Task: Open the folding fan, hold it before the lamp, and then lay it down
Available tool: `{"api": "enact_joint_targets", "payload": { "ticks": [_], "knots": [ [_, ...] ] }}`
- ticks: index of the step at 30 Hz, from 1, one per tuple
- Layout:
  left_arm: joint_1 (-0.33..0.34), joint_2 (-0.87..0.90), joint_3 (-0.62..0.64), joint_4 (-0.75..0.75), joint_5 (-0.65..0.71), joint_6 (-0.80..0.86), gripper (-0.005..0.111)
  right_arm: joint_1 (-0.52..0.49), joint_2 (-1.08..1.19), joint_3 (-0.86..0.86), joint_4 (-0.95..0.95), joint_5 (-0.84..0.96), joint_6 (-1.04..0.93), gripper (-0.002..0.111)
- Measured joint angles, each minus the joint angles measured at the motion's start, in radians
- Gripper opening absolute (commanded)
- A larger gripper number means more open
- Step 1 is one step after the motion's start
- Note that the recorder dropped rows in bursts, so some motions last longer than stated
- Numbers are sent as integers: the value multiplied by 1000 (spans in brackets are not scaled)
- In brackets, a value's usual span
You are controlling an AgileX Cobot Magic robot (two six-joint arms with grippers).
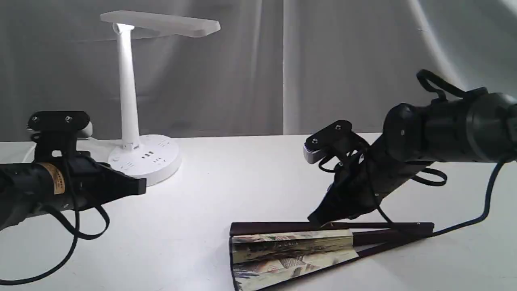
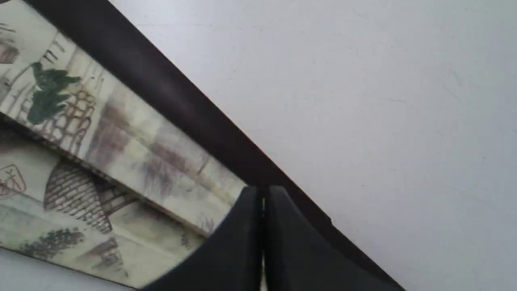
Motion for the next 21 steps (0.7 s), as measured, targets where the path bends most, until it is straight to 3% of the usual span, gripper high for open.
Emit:
{"api": "enact_joint_targets", "payload": {
  "ticks": [13, 17, 21],
  "knots": [
    [0, 0, 0, 0, 23, 0, 0, 1, 47, 0, -60, -2, 30, 2],
    [0, 0, 0, 0, 23, 0, 0, 1, 76, 0, -123, -10, 80, 17],
    [0, 2, 0, 0, 23, 0, 0, 1, 78, -7, -147, -36, 102, 42]
  ]
}}
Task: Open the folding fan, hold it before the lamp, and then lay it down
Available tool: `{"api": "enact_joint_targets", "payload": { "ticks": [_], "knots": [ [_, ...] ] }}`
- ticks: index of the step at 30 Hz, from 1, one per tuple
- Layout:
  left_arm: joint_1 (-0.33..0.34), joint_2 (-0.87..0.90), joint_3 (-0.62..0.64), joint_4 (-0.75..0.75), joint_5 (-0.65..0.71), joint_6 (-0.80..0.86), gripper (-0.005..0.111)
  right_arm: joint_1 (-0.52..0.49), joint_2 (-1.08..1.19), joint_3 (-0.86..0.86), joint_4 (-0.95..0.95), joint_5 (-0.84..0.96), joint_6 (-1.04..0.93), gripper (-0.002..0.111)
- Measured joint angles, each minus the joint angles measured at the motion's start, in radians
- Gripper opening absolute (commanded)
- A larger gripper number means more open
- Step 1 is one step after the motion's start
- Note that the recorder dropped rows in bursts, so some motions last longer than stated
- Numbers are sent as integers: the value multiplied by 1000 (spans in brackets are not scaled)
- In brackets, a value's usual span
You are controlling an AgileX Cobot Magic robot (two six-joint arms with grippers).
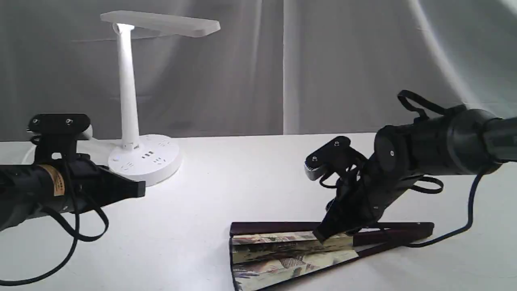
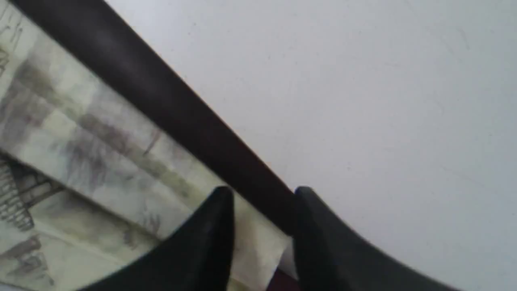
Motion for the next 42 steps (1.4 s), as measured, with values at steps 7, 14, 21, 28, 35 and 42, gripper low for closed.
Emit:
{"api": "enact_joint_targets", "payload": {
  "ticks": [7, 14, 21, 28, 35, 42],
  "knots": [
    [0, 0, 0, 0, 0, 0, 0, 0, 7, -2, -4, -16, 4, 69],
    [0, 0, 0, 0, 0, 0, 0, 0, 51, -11, -18, -90, 7, 70],
    [0, 0, 0, 0, 0, 0, 0, 2, 61, -14, -44, -104, 7, 56],
    [0, 0, 0, 0, 2, 0, 0, 12, 66, -17, -55, -108, 2, 22],
    [0, 0, 0, 0, 4, 0, 0, 12, 64, -21, -70, -97, 2, 3],
    [0, 0, 0, 0, 4, 0, 0, 10, 64, -35, 9, -73, 11, 3]
  ]
}}
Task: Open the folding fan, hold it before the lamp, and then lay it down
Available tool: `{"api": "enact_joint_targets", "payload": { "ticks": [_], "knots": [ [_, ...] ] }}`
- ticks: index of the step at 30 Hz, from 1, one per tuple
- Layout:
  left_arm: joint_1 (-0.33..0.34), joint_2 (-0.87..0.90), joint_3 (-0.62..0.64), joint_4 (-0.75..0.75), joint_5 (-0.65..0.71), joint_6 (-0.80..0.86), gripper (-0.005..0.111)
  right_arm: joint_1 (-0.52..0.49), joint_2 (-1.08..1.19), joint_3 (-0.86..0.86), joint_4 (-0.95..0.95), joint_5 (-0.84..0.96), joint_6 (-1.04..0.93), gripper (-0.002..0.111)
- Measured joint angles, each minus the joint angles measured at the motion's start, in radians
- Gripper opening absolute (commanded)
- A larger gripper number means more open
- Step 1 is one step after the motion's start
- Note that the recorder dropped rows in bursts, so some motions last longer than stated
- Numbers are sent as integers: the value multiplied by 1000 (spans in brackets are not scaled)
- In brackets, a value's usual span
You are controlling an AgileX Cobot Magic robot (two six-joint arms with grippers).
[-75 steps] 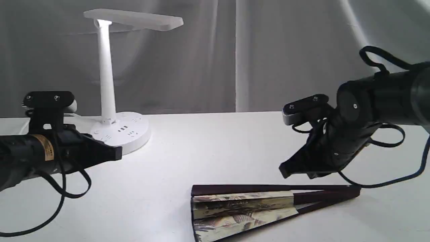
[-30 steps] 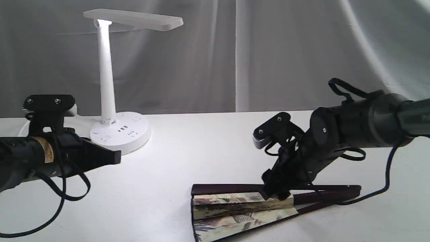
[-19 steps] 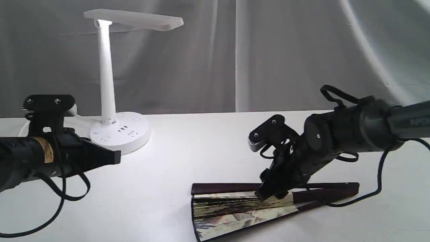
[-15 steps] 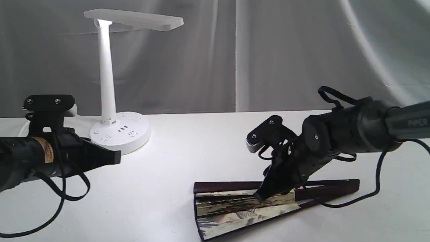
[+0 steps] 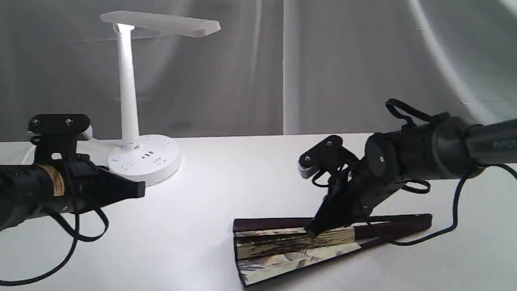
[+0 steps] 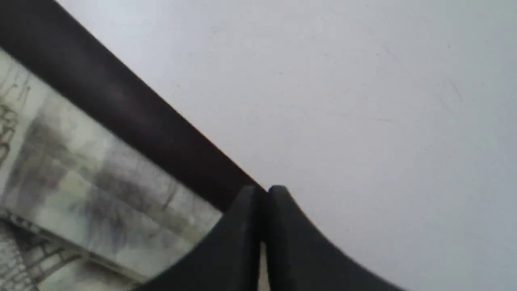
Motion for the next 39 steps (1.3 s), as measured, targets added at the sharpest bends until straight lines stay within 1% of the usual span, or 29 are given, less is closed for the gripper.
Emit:
{"api": "enact_joint_targets", "payload": {
  "ticks": [3, 6, 8, 14, 19, 21, 25, 30, 31, 35, 39],
  "knots": [
    [0, 0, 0, 0, 0, 0, 0, -4, 6, -40, 126, 81, 31, 3],
    [0, 0, 0, 0, 0, 0, 0, -4, 20, -79, 176, 175, 41, 3],
    [0, 0, 0, 0, 0, 0, 0, -2, 22, -95, 171, 211, 43, 3],
    [0, 0, 0, 0, 0, 2, 0, -3, 2, -97, 88, 222, 102, 3],
    [-1, 0, 0, 38, 0, 2, 0, -21, -61, -97, 67, 221, 115, 3],
    [-11, 0, 0, 58, 6, 2, 0, -26, -74, -97, 51, 214, 120, 3],
    [-67, 0, 0, 137, 23, 2, 0, -63, -76, -97, 28, 200, 140, 3],
    [-170, 0, 0, 225, 25, 2, 0, -149, -45, -97, 21, 205, 158, 3],
    [-201, 0, 0, 239, 25, 2, 0, -163, -37, -97, 19, 212, 161, 3],
    [-294, 2, 0, 260, 23, 2, 0, -202, -4, -97, 2, 248, 165, 3],
    [-343, 48, -10, 263, 3, 2, 0, -205, 12, -97, -9, 258, 165, 3]
  ]
}}
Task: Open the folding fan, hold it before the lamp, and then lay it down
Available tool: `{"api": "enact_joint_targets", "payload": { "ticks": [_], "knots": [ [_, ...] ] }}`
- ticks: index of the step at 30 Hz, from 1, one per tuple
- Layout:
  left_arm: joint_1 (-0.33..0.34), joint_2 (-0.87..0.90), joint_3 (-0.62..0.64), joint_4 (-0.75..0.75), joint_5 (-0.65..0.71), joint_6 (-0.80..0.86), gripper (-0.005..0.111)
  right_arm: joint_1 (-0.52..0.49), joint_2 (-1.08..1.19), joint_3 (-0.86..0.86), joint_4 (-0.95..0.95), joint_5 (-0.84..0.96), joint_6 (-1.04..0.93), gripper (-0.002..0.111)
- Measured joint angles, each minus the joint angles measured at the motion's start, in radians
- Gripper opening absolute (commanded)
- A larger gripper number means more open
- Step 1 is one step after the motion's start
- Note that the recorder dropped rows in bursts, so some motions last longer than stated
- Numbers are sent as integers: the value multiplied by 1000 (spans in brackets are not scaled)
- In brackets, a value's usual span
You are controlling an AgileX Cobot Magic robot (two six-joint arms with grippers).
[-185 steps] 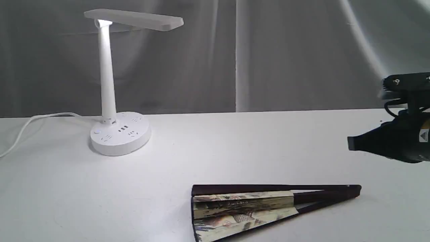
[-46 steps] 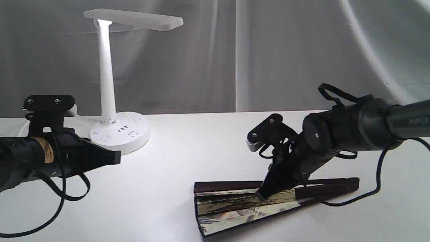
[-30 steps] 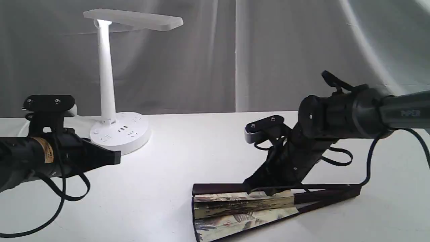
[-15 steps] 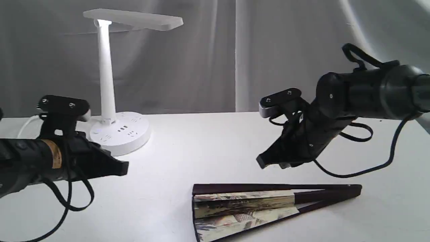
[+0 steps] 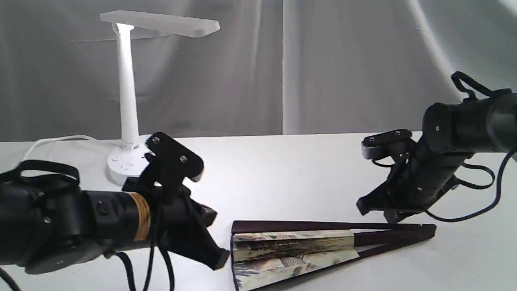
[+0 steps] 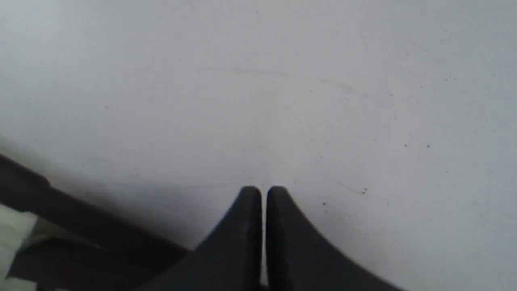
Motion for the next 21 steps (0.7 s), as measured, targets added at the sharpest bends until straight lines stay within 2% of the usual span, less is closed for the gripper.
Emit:
{"api": "enact_joint_targets", "payload": {
  "ticks": [5, 12, 21],
  "knots": [
    [-11, 103, -22, 0, 13, -18, 0, 0, 0, 0, 0, 12, -8, 3],
    [-28, 143, -26, 7, 53, -25, 0, 0, 0, 0, -4, 85, -14, 3],
    [-30, 145, -44, 0, 112, -25, 0, 0, 0, 0, 72, 368, 35, 3]
  ]
}}
